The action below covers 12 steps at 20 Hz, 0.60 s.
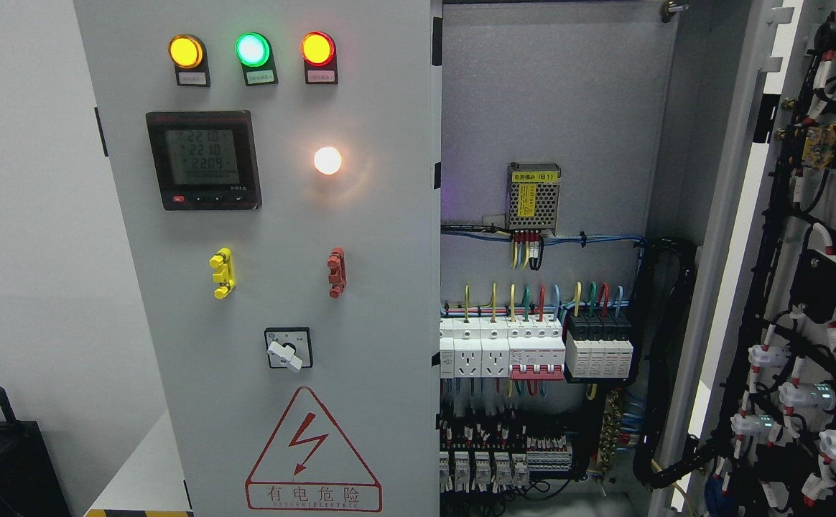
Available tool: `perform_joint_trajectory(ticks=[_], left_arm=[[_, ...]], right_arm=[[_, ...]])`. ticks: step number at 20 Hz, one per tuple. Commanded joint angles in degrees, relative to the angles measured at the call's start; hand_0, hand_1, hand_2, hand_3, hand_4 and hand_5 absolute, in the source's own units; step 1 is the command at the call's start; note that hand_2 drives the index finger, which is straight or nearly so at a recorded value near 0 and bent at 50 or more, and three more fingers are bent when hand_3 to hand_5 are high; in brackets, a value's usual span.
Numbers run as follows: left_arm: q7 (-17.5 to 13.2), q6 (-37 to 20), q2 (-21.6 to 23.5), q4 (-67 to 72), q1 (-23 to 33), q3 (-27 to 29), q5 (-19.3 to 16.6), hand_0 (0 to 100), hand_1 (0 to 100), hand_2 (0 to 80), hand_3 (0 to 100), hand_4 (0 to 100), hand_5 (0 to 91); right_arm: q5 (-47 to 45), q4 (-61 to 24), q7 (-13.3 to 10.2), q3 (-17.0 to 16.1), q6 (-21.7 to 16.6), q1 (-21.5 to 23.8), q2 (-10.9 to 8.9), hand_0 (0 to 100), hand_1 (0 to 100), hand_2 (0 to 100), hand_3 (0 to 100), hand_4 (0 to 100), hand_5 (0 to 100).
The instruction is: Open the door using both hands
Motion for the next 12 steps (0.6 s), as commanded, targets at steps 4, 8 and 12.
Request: perform_joint_trajectory(ticks=[4,8,12], left_arm=[[-0.1,0.2,0.9,1.0,-0.1,19.5,-13.5,0,0,0.0,0,4,0.0],[-0.2,0.1,0.8,1.2,0.0,6.9,0.6,0,0,0.0,0,4,0.0],[-0.1,0.1,0.3,1.3,-0.2,-10.3,20.4,0,0,0.0,0,4,0.0]], right_arm=[[-0.1,-15.1,0.0,1.8,-1.9,4.2,0.77,0,0,0,0,0,0],[0.0,-18.6,-0.1,1.9,-1.9,4.5,0.68,0,0,0,0,0,0],[0.0,-20.3,-0.1,1.9,-2.0,4.1,0.68,0,0,0,0,0,0]])
